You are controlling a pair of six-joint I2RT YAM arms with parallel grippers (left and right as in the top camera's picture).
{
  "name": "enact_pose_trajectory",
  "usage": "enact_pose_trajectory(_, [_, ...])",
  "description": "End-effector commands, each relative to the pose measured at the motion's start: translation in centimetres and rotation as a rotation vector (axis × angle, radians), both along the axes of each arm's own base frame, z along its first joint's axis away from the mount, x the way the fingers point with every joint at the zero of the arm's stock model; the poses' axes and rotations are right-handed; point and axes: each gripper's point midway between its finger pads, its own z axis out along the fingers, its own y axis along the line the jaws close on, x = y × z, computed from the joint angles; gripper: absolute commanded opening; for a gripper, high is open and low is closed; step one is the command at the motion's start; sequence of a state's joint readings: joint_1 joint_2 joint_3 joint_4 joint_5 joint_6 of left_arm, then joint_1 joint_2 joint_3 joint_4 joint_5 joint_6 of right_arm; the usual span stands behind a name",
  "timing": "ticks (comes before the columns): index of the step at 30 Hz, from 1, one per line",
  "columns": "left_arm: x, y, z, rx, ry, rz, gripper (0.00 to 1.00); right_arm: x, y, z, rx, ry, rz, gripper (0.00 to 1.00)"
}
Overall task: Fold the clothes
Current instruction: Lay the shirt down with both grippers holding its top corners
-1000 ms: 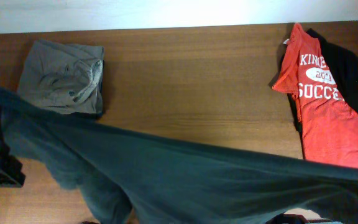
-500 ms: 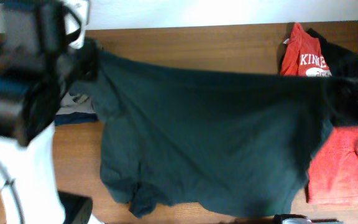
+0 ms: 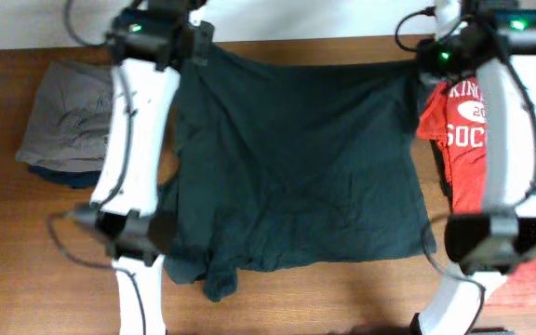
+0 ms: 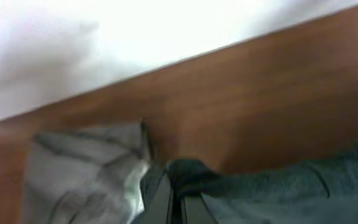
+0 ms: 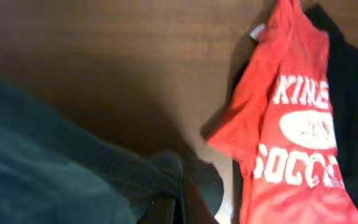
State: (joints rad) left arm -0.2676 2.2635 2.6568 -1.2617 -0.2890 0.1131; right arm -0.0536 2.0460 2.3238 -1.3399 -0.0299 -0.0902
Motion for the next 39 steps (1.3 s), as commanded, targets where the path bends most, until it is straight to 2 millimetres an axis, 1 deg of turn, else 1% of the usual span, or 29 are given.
enact_pose_trajectory(1, [4.3,0.3,-4.9,0.048,-0.002,0.004,0.0,3.9,-1.2,-2.9,-0.005,-0.033,-0.013,0.04])
enact_pose_trajectory(2, [4.9,0.4,-5.4,0.046,-0.007,0.007,0.0,4.5,-1.3,-3.4,-0.003,-0.041,-0.013,0.04])
enact_pose_trajectory(5, [7.7,1.1,-7.6,0.034,-0.051,0.029,0.0,7.3,-1.6,-5.8,-0.004,-0.07,-0.015,0.04])
enact_pose_trajectory(7, [9.3,1.5,-8.3,0.023,-0.093,0.042,0.0,8.8,-1.5,-7.2,0.013,-0.085,-0.007,0.04])
enact_pose_trajectory(10, [10.5,2.1,-8.5,0.014,-0.129,0.055,0.0,9.7,-1.5,-8.7,0.023,-0.085,-0.002,0.04])
enact_pose_trajectory(12, [11.1,3.1,-8.7,0.012,-0.142,0.071,0.0,10.0,-1.7,-10.0,0.024,-0.071,-0.006,0.04])
enact_pose_trajectory(14, [11.0,4.5,-9.3,0.011,-0.12,0.088,0.0,9.8,-2.5,-10.8,0.03,-0.047,-0.02,0.04])
enact_pose_trajectory(15, [10.9,4.8,-9.6,0.009,-0.112,0.091,0.0,9.6,-2.8,-11.0,0.038,-0.039,-0.024,0.04])
enact_pose_trajectory(17, [10.9,5.6,-10.7,-0.023,-0.076,0.08,0.0,9.1,-3.5,-11.3,0.078,-0.022,-0.027,0.04])
enact_pose_trajectory(20, [10.6,5.4,-11.7,-0.081,-0.036,0.04,0.0,8.7,-4.0,-11.3,0.127,-0.014,-0.028,0.04])
enact_pose_trajectory(24, [10.3,4.9,-12.0,-0.085,-0.019,0.028,0.0,8.0,-4.1,-11.7,0.148,0.017,-0.03,0.04])
enact_pose_trajectory(27, [9.1,4.5,-13.0,-0.071,0.043,0.016,0.01,7.0,-4.0,-12.1,0.154,0.061,-0.031,0.04])
enact_pose_trajectory(28, [8.7,4.5,-13.3,-0.069,0.063,0.016,0.03,6.7,-3.9,-12.3,0.156,0.074,-0.032,0.04])
enact_pose_trajectory(29, [7.9,4.6,-14.0,-0.062,0.109,0.018,0.08,6.3,-4.0,-12.4,0.159,0.092,-0.036,0.04])
enact_pose_trajectory(32, [7.2,5.4,-14.8,-0.032,0.147,0.031,0.08,5.7,-4.4,-12.7,0.164,0.116,-0.047,0.04])
enact_pose_trajectory(34, [6.9,6.2,-15.4,-0.009,0.174,0.036,0.01,5.2,-4.6,-12.8,0.167,0.135,-0.054,0.04])
enact_pose_trajectory(35, [6.7,6.7,-15.7,-0.009,0.187,0.044,0.0,4.9,-4.7,-13.0,0.169,0.148,-0.058,0.04])
enact_pose_trajectory(39, [6.7,7.8,-15.7,-0.011,0.187,0.061,0.0,4.6,-4.7,-13.0,0.163,0.158,-0.042,0.04])
